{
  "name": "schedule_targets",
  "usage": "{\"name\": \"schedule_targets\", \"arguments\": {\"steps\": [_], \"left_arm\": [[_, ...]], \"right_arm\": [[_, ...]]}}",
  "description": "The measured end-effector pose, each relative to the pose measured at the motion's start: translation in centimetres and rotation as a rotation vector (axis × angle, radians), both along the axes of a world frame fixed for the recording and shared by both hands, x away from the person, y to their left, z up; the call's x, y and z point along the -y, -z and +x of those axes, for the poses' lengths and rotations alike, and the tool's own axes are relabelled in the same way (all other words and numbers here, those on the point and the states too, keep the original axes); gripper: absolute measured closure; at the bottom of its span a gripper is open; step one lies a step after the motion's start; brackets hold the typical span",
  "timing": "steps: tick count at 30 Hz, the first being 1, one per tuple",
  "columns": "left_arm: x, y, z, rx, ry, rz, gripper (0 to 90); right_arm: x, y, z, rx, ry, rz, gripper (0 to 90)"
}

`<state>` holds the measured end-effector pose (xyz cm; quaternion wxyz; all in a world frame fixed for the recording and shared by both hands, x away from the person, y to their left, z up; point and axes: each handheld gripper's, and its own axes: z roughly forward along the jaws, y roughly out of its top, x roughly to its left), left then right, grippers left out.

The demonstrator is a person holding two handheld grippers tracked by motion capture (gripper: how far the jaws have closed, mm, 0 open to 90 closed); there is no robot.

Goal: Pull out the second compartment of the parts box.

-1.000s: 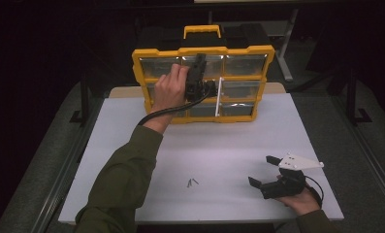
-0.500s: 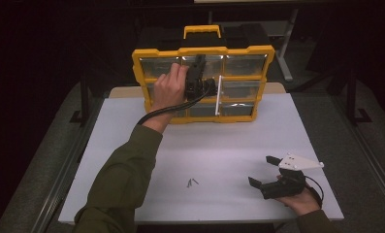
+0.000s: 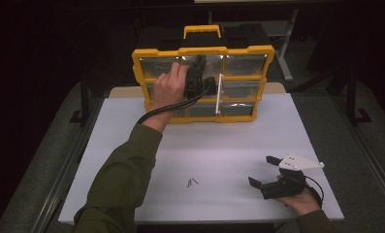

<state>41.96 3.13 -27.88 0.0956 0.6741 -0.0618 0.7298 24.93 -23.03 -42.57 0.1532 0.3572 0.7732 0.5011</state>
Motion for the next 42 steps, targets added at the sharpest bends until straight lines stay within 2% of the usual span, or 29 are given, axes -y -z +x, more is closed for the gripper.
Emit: {"name": "schedule_targets", "arguments": {"steps": [22, 42], "left_arm": [[0.1, 0.0, -0.4, 0.003, -0.016, 0.017, 79.9], [-0.1, -0.1, -2.1, -0.003, -0.002, 0.034, 80.2]], "right_arm": [[0.0, 0.0, 0.0, 0.0, 0.001, -0.002, 0.0], [-0.2, 0.0, 0.0, 0.0, -0.003, -0.011, 0.0]]}}
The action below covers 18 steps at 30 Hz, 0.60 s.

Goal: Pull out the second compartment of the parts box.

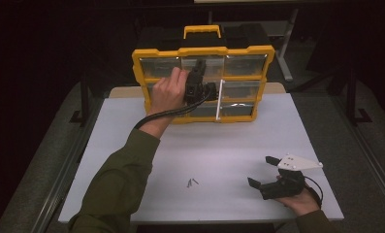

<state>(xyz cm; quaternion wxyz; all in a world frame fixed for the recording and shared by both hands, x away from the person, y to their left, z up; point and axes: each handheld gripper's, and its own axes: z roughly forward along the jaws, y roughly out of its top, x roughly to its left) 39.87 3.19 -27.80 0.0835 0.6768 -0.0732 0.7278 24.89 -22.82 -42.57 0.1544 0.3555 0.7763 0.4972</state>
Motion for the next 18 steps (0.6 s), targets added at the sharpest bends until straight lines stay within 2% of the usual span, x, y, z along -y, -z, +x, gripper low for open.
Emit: {"name": "schedule_targets", "arguments": {"steps": [13, 18], "left_arm": [[-0.1, -0.1, -0.9, 0.002, 0.004, 0.008, 80.3], [-0.2, -0.1, -1.7, 0.001, 0.007, 0.018, 80.3]], "right_arm": [[-0.1, 0.0, 0.0, -0.001, -0.002, -0.004, 0.0], [-0.2, 0.0, 0.0, -0.002, -0.005, -0.007, 0.0]]}}
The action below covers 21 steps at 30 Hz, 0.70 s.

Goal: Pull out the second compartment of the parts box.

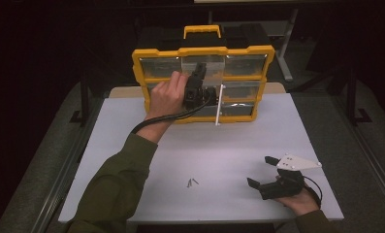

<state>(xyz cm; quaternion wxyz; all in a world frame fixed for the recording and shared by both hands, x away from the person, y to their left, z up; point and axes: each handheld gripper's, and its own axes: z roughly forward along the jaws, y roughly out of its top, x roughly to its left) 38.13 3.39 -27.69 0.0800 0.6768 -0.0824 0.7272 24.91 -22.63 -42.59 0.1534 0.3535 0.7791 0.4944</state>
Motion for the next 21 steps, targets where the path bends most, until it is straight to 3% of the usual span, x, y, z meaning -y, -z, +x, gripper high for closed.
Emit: {"name": "schedule_targets", "arguments": {"steps": [21], "left_arm": [[-0.1, 0.1, -1.4, 0.006, 0.016, -0.001, 80.4]], "right_arm": [[-0.1, 0.0, 0.0, 0.001, -0.001, -0.004, 0.0]]}}
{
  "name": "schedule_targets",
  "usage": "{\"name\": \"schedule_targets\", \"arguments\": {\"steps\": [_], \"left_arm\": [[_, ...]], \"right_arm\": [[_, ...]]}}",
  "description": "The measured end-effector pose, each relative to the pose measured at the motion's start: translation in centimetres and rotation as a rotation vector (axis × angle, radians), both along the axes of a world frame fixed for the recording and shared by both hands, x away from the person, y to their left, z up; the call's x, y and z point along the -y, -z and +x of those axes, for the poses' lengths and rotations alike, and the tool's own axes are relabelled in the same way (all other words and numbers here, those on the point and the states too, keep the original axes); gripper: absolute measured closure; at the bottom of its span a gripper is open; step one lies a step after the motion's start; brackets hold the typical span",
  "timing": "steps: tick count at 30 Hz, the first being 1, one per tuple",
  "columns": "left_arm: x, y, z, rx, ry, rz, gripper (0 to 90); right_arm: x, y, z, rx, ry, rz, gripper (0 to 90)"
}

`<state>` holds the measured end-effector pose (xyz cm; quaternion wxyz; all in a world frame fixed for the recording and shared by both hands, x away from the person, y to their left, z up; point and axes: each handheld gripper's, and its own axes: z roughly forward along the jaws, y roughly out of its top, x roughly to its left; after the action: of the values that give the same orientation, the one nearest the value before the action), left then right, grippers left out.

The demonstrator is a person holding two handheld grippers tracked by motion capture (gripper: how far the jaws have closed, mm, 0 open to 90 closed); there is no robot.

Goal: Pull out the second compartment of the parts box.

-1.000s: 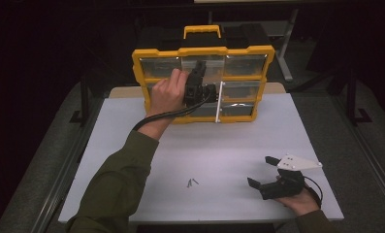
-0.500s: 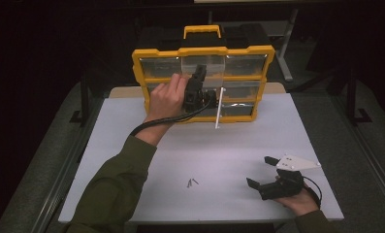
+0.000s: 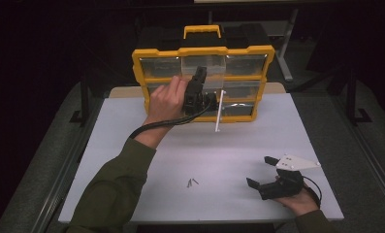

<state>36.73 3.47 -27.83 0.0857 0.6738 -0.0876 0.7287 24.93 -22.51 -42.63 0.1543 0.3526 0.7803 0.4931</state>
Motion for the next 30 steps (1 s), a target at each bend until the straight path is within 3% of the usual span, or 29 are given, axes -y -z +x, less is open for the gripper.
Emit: {"name": "schedule_targets", "arguments": {"steps": [30], "left_arm": [[-0.2, 0.2, -2.0, 0.016, 0.012, 0.007, 80.5]], "right_arm": [[-0.1, 0.0, 0.1, -0.005, 0.002, -0.002, 0.0]]}}
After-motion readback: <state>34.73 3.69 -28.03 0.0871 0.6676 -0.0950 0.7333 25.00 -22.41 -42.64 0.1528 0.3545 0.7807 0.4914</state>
